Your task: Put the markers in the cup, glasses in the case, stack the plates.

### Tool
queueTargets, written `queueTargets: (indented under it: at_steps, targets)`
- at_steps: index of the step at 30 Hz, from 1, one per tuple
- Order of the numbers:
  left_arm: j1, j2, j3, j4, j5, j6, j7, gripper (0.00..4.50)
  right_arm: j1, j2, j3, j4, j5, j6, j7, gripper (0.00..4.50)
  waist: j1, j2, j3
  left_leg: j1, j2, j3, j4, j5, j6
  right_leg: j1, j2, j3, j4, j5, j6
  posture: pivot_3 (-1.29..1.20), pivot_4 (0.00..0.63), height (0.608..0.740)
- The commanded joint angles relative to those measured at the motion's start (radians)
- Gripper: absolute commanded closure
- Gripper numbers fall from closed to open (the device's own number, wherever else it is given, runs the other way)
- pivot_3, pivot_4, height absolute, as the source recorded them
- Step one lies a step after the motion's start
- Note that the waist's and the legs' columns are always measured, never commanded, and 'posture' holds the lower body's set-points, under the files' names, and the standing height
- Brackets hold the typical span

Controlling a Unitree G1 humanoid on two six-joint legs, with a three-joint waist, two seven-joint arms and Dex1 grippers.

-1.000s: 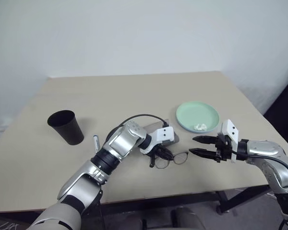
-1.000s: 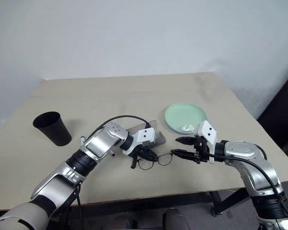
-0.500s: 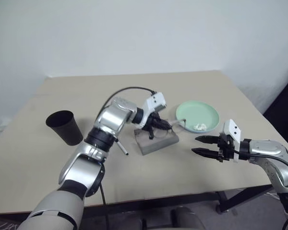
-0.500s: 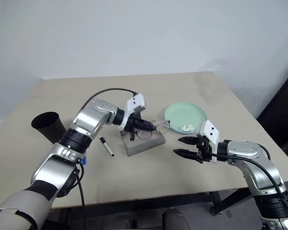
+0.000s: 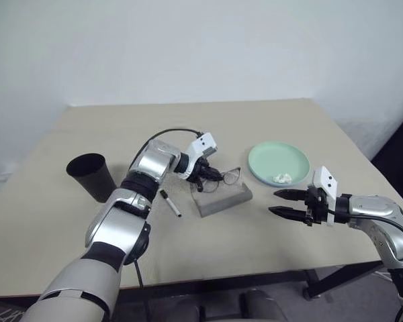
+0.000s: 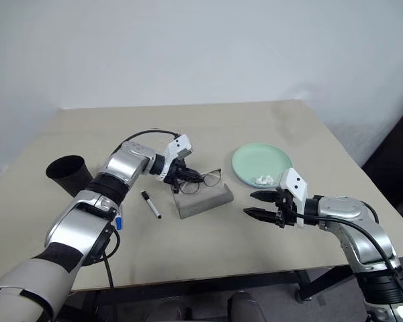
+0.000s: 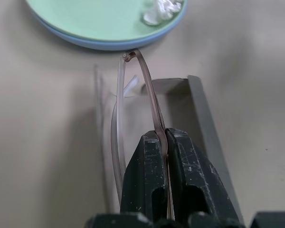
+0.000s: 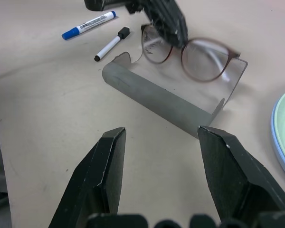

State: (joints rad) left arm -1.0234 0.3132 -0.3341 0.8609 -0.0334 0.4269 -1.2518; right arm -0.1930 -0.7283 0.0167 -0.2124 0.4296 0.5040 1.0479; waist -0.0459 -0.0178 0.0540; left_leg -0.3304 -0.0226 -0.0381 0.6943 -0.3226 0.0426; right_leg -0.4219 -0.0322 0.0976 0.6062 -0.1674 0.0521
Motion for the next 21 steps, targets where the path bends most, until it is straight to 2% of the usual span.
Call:
queueTargets:
  at_steps: [1,17,18,19,21]
  targets:
    - [0.0,-0.01,0.002,-0.031,0.007,0.004,-0.021,4.49,-0.017,-0.004,-0.017,-0.022,0.006,-0.016,-0.004,1.9,0.0,0.0,0.0,0.0,0.0,0.0,0.0,0.0,0.0,0.0,0.0,0.0,0.0,0.0,0.0,0.0,0.0,0.74]
    - [0.096,-0.038,-0.026,-0.105,0.053,0.035,-0.024,4.49,-0.015,-0.009,-0.021,-0.026,0.007,-0.015,-0.01,1.9,0.0,0.0,0.0,-0.001,0.0,0.0,0.001,0.0,0.0,-0.001,0.0,0.0,0.001,0.0,0.0,0.0,0.0,0.74]
    - [0.094,-0.037,-0.026,-0.1,0.06,0.028,-0.014,4.01,-0.017,-0.009,-0.02,-0.025,0.007,-0.015,-0.009,1.9,0.0,0.0,0.0,-0.001,0.0,0.0,0.001,0.0,0.0,-0.001,0.0,0.0,0.001,0.0,0.0,0.0,0.0,0.74]
    - [0.091,-0.036,-0.023,-0.093,0.067,0.017,0.0,3.84,-0.019,-0.01,-0.019,-0.024,0.006,-0.015,-0.008,1.9,0.0,0.0,0.0,-0.001,0.0,0.0,0.001,0.0,0.0,-0.001,0.0,0.0,0.001,0.0,0.0,0.0,0.0,0.74]
    - [0.084,-0.038,-0.017,-0.077,0.079,0.0,0.025,3.22,-0.022,-0.01,-0.018,-0.022,0.006,-0.015,-0.006,1.9,0.0,0.0,0.0,-0.001,0.0,0.0,0.001,0.0,0.0,-0.001,0.0,0.0,0.001,0.0,0.001,0.0,0.0,0.74]
